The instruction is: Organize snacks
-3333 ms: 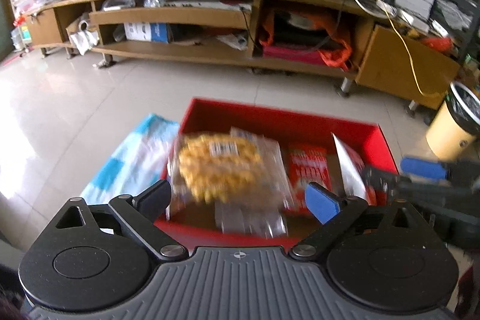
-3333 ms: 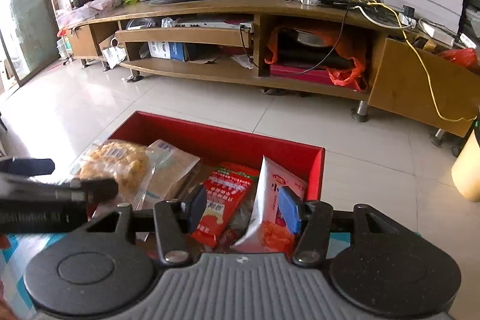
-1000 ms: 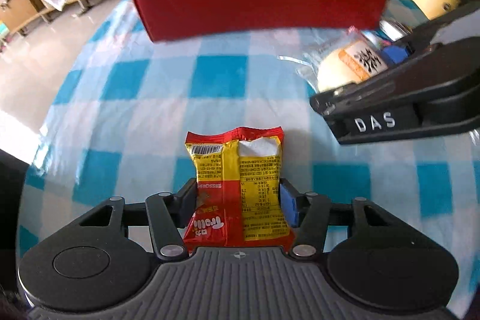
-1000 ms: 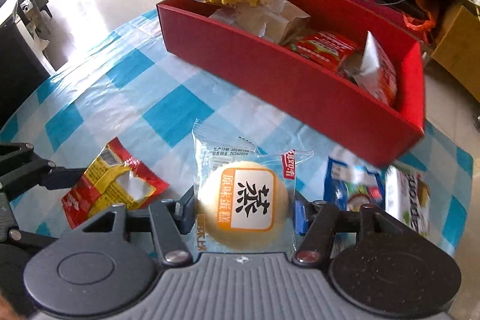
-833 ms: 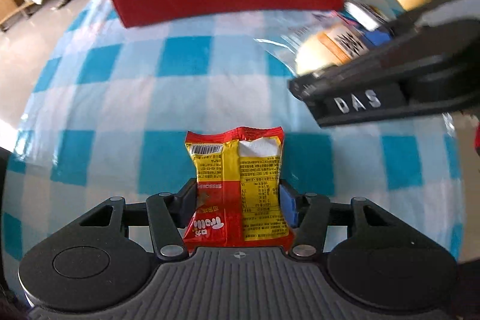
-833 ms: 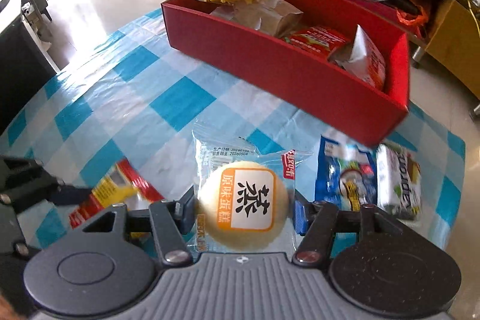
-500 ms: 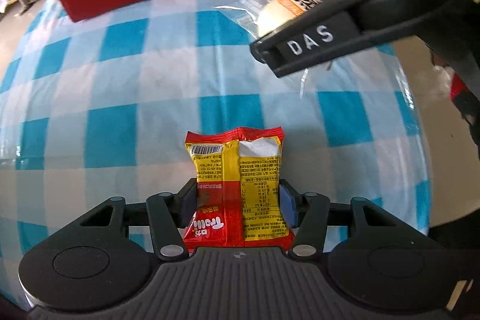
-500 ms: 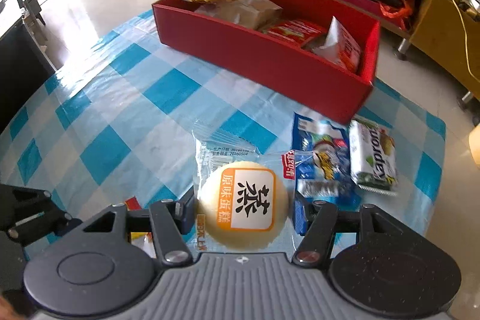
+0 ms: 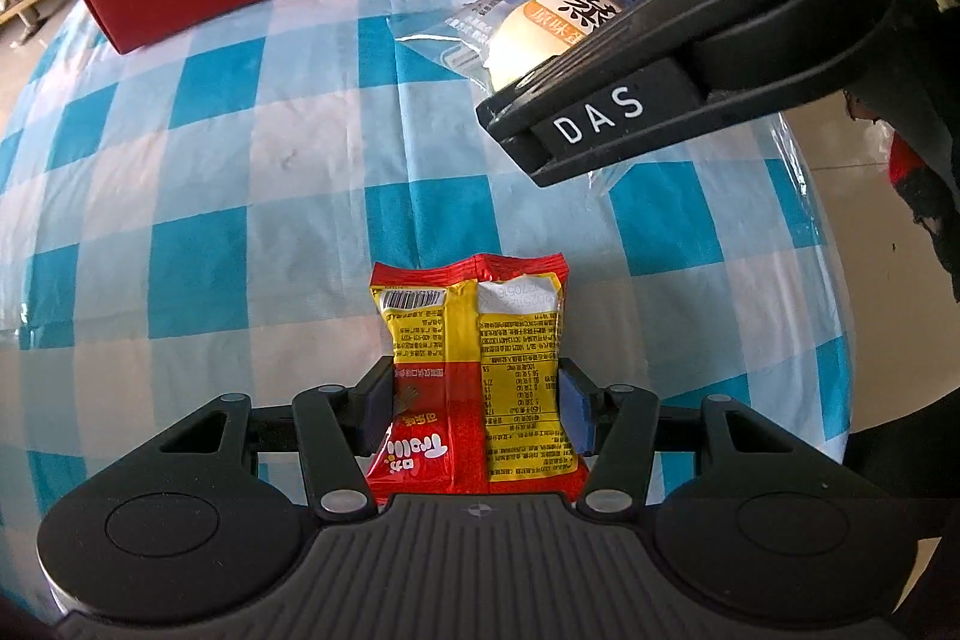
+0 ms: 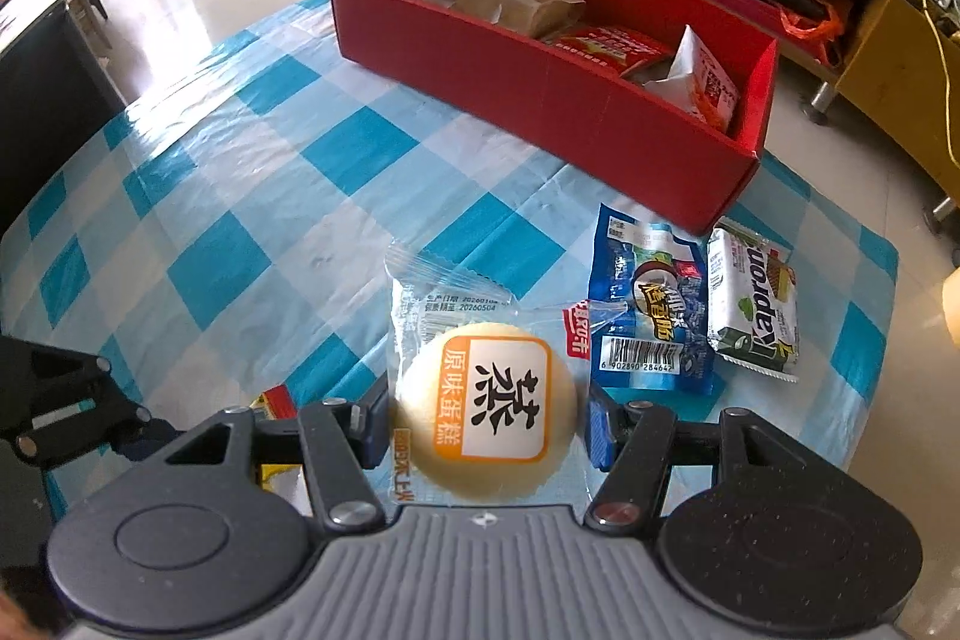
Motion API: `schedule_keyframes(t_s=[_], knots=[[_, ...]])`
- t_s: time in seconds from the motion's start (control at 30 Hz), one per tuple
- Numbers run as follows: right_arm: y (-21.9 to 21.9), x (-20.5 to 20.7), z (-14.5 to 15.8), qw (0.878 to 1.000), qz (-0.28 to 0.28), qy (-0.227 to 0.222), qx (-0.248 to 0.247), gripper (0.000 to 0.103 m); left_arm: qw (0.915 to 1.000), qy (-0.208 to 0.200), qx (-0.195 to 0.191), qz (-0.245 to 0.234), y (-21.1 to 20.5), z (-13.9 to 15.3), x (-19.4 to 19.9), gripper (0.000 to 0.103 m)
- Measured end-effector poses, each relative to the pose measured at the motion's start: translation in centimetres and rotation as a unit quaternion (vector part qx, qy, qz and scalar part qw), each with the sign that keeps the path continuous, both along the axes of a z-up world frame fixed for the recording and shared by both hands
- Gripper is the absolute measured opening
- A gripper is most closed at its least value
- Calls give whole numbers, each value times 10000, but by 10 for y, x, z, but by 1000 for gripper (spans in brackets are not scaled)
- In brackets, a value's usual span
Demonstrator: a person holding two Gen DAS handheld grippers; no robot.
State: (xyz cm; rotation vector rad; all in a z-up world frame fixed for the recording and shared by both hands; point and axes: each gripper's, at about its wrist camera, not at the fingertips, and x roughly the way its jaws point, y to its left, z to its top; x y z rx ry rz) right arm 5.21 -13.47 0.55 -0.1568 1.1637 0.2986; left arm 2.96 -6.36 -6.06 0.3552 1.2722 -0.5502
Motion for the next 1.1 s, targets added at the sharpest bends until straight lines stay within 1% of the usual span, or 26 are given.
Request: schedule_keyframes(t_s=[0.1,0.27,0.63,1.1], knots=[[0,-1,0,10000,36,-11,-26,60,10000,-49,27,3,0,1,0,62],[-1,-1,1,9999,77,-35,-57,60,9996,-252,158,16,0,2,1,62],[0,0,1,9999,121,-51,-80,60,9992,-343,218,67,4,5,5,62],[-1,5,6,9998,91,-139,-59,60,9974,-648,253,186,6,16,16,62]])
